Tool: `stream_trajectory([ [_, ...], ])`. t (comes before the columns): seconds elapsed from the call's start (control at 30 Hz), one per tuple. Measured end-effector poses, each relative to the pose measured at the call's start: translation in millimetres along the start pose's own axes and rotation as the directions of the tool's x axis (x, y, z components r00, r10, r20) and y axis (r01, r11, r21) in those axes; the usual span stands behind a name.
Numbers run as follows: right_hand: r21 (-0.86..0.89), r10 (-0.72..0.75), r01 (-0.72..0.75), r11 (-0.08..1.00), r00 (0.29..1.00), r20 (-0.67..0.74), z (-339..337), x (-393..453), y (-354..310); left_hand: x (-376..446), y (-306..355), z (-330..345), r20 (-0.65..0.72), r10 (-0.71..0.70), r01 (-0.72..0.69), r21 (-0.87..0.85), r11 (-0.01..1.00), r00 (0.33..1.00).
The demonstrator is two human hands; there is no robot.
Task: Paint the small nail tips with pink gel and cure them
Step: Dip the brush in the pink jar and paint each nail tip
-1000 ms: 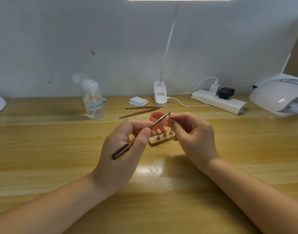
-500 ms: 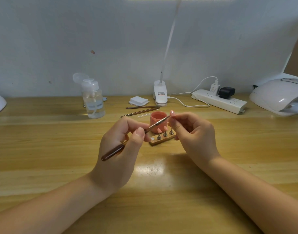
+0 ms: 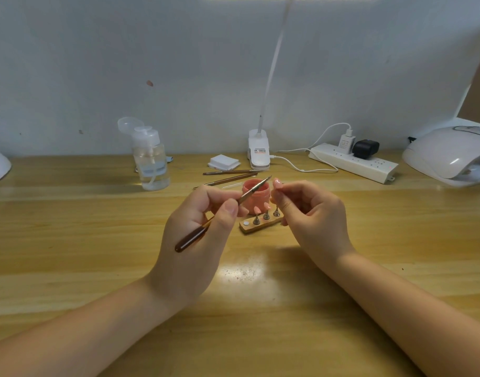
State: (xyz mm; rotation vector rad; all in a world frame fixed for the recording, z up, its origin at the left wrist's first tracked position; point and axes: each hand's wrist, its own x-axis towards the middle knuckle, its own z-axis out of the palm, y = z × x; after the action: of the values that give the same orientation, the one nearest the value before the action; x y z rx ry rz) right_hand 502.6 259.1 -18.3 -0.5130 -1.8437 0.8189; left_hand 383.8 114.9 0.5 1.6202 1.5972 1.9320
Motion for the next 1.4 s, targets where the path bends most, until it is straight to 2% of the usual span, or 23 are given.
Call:
stream_trajectory([
  [0.13, -0.034, -0.034, 0.033, 0.999, 0.999, -0.029, -1.9, 0.6, 0.7, -1.3, -1.0, -2.3, 0.027, 0.012, -0.014, 0.067, 0.998, 1.0],
  [0.33, -0.118, -0.116, 0.109, 0.987, 0.992, -0.055, -5.8, 2.4, -2.9, 0.1, -3.9, -4.2, -0.035, 0.004, -0.003, 0.029, 1.0, 0.999],
  [0.43, -0.116, -0.11, 0.103, 0.988, 0.992, -0.054, -4.7, 1.4, -5.0, 3.8, -12.0, -5.8, -0.13, -0.072, 0.069, -0.027, 0.997, 0.989],
  [0.53, -0.069, -0.052, 0.05, 0.996, 0.998, -0.035, 1.0, -1.5, -9.7, 10.6, -23.7, -8.0, -0.252, -0.18, 0.16, -0.098, 0.982, 0.951],
  [0.63, -0.069, 0.022, -0.016, 0.997, 0.996, 0.084, 10.7, -4.9, -15.5, 17.6, -36.8, -10.4, -0.356, -0.311, 0.274, -0.153, 0.95, 0.881],
  [0.7, -0.159, 0.07, -0.042, 0.986, 0.983, 0.169, 16.8, -6.8, -15.6, 21.2, -41.5, -12.4, -0.389, -0.371, 0.327, -0.176, 0.928, 0.843],
  [0.83, -0.401, 0.116, -0.032, 0.916, 0.975, 0.187, 23.7, -6.8, -11.0, 23.6, -42.6, -13.1, -0.404, -0.394, 0.351, -0.179, 0.919, 0.826],
  [1.0, -0.524, 0.175, -0.012, 0.852, 0.949, 0.264, 26.2, -3.2, -9.2, 21.2, -41.0, -11.0, -0.364, -0.372, 0.349, -0.131, 0.928, 0.854],
  [1.23, -0.678, 0.06, 0.171, 0.715, 0.951, 0.303, 9.6, -5.1, -18.4, 18.4, -36.1, -11.0, -0.333, -0.326, 0.31, -0.103, 0.945, 0.885],
  [1.3, -0.764, 0.105, 0.141, 0.63, 0.959, 0.264, -5.1, 3.9, -16.1, 18.3, -35.1, -10.6, -0.333, -0.328, 0.311, -0.105, 0.945, 0.884],
  [1.4, -0.871, 0.259, 0.01, 0.491, 0.953, 0.156, -32.1, 24.4, -2.5, 18.8, -34.9, -10.4, -0.335, -0.337, 0.315, -0.119, 0.942, 0.88],
])
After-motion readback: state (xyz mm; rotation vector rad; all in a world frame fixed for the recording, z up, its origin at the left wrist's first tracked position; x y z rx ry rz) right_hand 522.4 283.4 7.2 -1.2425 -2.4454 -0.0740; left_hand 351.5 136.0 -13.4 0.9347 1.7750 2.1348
